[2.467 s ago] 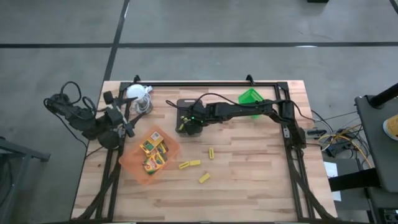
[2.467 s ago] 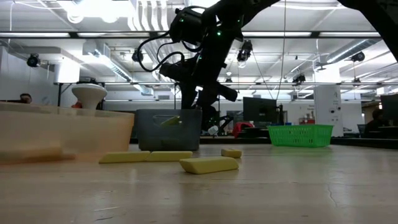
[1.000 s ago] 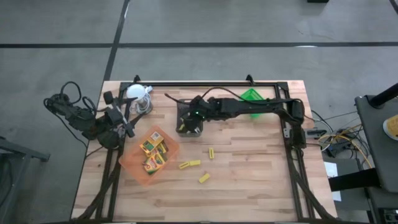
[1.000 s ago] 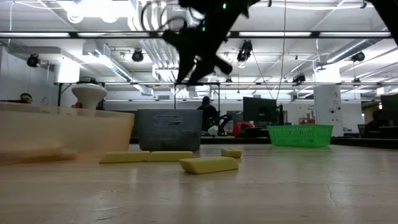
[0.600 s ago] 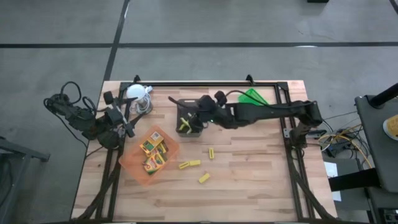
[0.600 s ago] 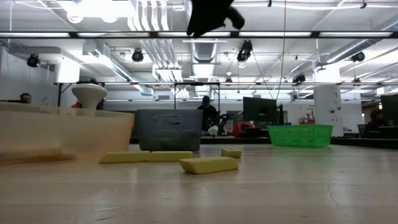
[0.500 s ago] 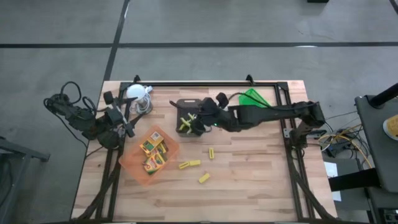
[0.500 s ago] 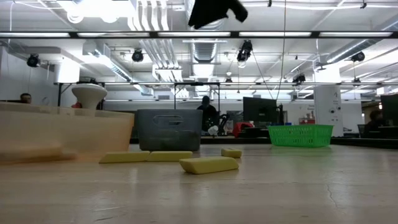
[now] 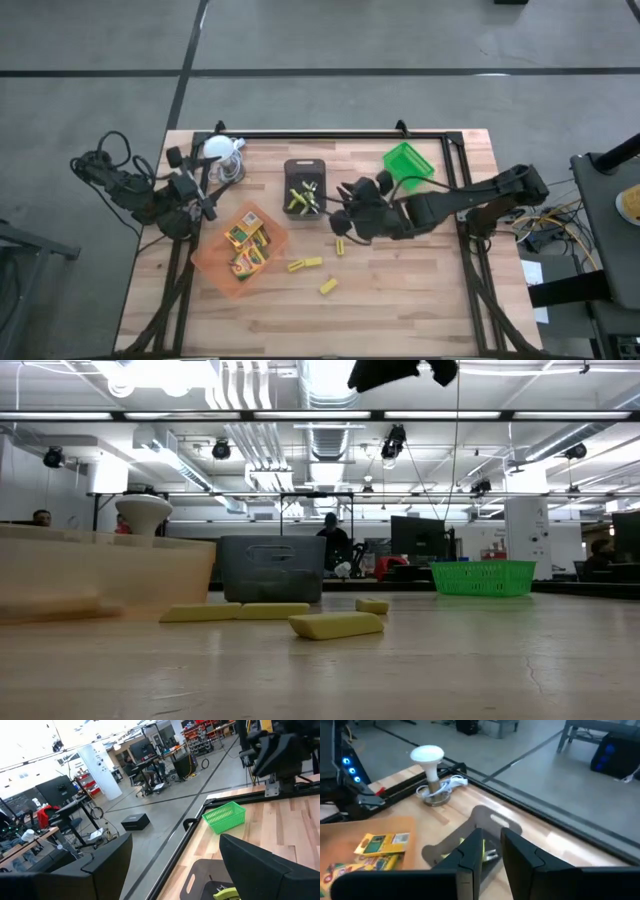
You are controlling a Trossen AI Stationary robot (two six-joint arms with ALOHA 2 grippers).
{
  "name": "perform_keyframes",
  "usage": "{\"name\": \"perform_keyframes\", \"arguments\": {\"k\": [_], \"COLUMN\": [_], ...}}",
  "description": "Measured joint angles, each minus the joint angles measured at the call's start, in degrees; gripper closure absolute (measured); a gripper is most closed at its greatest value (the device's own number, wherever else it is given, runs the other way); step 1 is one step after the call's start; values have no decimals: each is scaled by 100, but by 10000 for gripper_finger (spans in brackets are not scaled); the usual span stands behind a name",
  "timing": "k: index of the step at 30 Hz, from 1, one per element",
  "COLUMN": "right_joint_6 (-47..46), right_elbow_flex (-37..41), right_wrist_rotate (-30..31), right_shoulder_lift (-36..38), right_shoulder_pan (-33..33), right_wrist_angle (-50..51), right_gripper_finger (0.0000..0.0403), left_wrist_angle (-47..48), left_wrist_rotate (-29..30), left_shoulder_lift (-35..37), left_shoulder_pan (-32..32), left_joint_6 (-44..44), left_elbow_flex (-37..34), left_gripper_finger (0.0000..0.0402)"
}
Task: Pick & Place School Supplies
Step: Put the yellow eraser into the green bin
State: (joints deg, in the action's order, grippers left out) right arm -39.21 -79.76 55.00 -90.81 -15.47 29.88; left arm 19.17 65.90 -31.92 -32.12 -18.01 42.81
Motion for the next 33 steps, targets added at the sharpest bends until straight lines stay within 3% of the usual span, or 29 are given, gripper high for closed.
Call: {"name": "perform_keyframes", "arguments": {"k": [7, 13, 19, 27, 33], "right_joint_6": [-1268, -2758, -3726, -4146, -4175], "right_elbow_flex": [890, 1222, 1388, 1249, 1247], "right_wrist_rotate": [-3, -1145, -1879, -2954, -3089], "right_shoulder_lift": [143, -32, -440, -782, -806], "right_shoulder_pan": [-270, -268, -219, -15, 38], "right_wrist_angle": [-309, -352, -319, -334, -418], "right_gripper_finger": [339, 339, 339, 339, 312], "left_wrist_angle": [12, 27, 23, 21, 21], "left_wrist_rotate": [1, -2, -1, -3, -3], "left_shoulder_lift": [-46, -61, -59, -68, -68], "left_shoulder_pan": [0, 0, 2, 0, 0], "left_joint_6": [1, 1, 1, 1, 0], "left_elbow_flex": [0, 0, 0, 0, 0], "left_gripper_finger": [96, 96, 96, 96, 96]}}
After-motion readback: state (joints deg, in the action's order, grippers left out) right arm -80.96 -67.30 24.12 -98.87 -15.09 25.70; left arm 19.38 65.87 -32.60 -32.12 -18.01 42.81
